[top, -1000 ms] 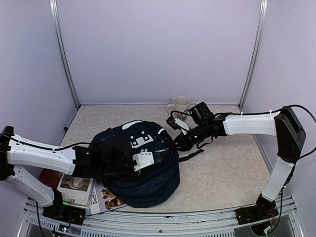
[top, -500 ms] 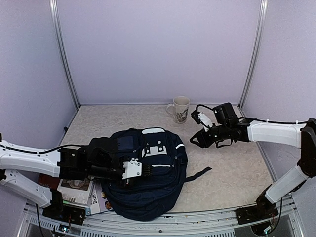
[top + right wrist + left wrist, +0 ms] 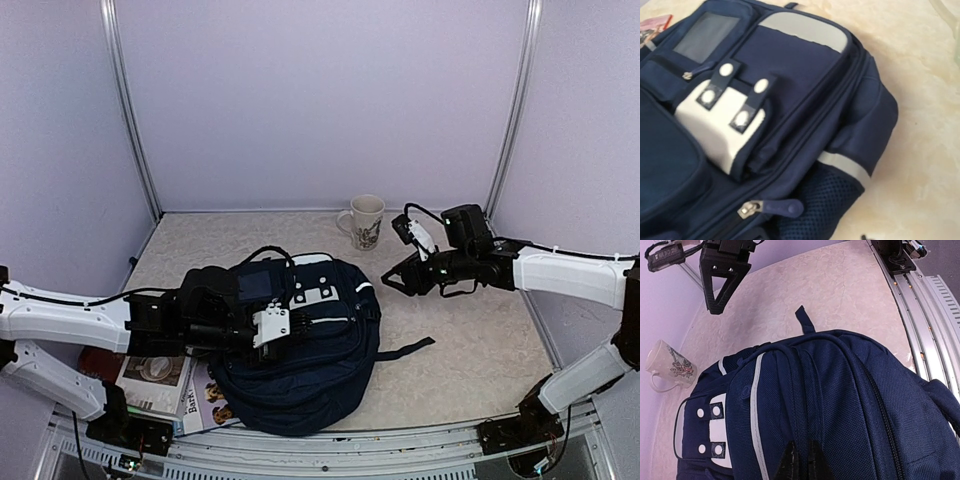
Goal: Pack the student bag
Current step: Place the largest pocket of the bag in the student bag, then pick up the student bag from the center of the board.
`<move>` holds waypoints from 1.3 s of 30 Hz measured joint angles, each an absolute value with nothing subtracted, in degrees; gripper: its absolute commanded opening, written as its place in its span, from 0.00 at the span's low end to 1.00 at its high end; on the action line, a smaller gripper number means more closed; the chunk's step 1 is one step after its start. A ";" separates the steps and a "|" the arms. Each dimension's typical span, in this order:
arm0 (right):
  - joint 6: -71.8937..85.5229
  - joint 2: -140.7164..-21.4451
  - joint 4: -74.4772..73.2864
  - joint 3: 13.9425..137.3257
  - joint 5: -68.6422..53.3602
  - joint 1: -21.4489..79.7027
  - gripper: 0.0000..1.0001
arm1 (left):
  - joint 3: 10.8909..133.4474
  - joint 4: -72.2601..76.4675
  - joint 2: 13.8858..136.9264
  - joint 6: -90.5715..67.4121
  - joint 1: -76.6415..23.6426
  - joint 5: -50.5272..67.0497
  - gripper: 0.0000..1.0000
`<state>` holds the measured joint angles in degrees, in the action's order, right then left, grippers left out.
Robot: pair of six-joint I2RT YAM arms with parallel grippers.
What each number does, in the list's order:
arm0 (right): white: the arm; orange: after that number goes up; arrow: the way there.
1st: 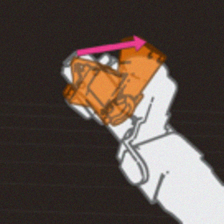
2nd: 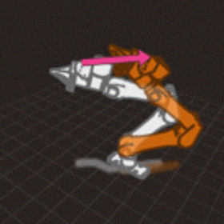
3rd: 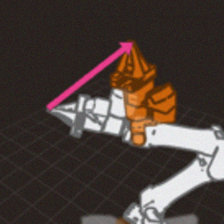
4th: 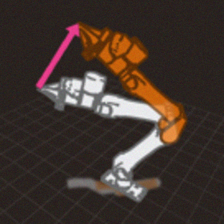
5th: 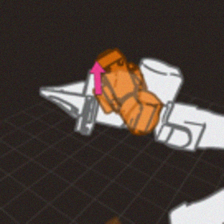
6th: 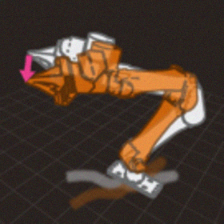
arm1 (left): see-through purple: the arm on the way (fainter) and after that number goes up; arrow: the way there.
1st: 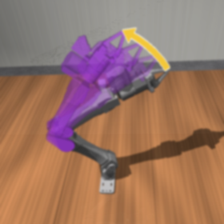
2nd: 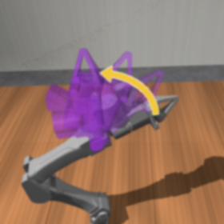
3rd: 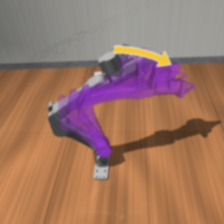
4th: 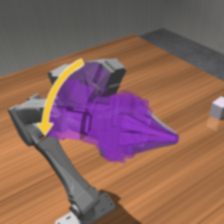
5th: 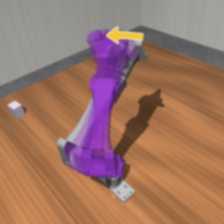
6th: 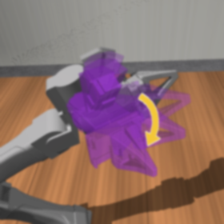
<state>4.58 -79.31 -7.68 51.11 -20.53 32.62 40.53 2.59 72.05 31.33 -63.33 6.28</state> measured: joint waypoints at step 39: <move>19.66 -94.91 -7.38 51.86 -21.47 33.01 0.86 | 44.27 1.72 80.36 -20.29 -28.58 -2.96 0.99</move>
